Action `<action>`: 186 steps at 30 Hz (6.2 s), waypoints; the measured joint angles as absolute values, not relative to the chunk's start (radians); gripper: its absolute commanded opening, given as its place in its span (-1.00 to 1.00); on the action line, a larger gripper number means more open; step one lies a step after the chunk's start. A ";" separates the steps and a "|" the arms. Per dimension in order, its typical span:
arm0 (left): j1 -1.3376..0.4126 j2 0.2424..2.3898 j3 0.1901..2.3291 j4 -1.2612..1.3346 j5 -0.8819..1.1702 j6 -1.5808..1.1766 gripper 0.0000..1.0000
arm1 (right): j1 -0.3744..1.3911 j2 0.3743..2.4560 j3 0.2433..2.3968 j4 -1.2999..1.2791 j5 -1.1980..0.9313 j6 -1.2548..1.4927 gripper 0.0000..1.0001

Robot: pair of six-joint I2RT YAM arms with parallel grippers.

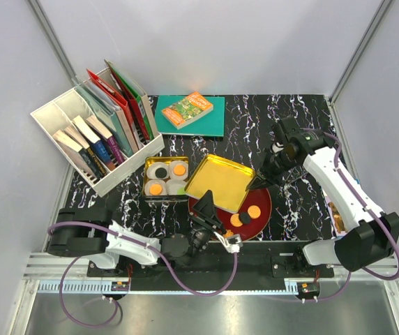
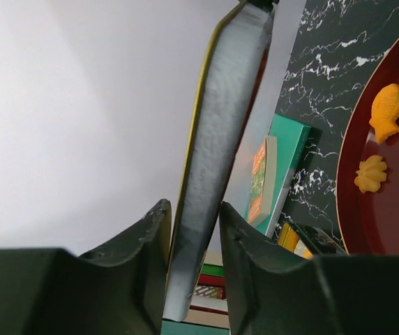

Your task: Pack the cookies

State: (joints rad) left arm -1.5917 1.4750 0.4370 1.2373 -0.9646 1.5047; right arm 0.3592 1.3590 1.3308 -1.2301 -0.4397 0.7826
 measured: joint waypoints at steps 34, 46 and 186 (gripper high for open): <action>-1.590 1.393 0.568 1.234 -1.039 1.521 -0.93 | 0.360 1.236 1.467 -1.135 -0.454 0.748 0.70; -1.565 0.990 0.749 0.590 -1.020 0.812 -1.00 | 0.377 1.040 1.476 -0.839 -0.364 0.801 0.99; -0.368 0.498 0.829 -0.979 -0.318 -0.886 0.98 | 0.434 2.036 1.320 0.200 -0.970 0.944 -1.00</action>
State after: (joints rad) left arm -0.3683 0.4984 0.8288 -0.9791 -0.3176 -0.8856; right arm 0.4343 2.0357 1.3201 0.2005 -0.9695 0.9440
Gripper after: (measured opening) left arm 0.987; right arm 0.186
